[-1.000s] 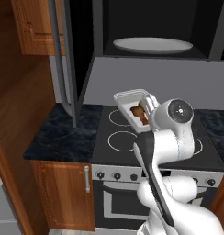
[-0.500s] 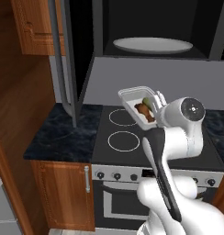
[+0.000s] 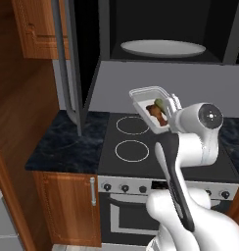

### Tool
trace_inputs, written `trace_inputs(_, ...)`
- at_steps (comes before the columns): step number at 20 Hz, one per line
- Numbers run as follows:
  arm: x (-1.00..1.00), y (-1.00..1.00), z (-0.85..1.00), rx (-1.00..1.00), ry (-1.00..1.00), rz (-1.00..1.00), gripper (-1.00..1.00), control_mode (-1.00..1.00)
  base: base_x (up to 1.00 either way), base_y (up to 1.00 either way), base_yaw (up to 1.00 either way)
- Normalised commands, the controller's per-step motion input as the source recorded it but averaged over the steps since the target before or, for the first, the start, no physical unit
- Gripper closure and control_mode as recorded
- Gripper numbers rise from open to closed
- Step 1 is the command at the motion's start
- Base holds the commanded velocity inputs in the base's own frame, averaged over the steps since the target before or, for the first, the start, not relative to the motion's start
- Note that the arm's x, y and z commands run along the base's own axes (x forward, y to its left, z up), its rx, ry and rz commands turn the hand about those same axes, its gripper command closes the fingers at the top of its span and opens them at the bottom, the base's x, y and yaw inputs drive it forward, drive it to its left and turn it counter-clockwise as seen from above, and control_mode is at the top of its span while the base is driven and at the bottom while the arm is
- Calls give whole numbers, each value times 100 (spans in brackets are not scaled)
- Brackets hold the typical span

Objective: Place the tupperware containing the chicken drumstick and squash meal in the microwave. Close the microwave door and press the start button to reheat the meal.

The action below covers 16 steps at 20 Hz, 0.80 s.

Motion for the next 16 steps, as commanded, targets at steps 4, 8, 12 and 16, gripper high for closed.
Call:
trace_inputs(4,0,-19,43,0,-9,0,100,-100,0,0,0)
trace_inputs(8,4,-14,53,0,0,0,100,-100,0,0,0)
trace_inputs(12,7,-11,45,0,0,0,100,-100,0,0,0)
trace_inputs(16,0,-9,36,-3,-6,0,100,-100,0,0,0)
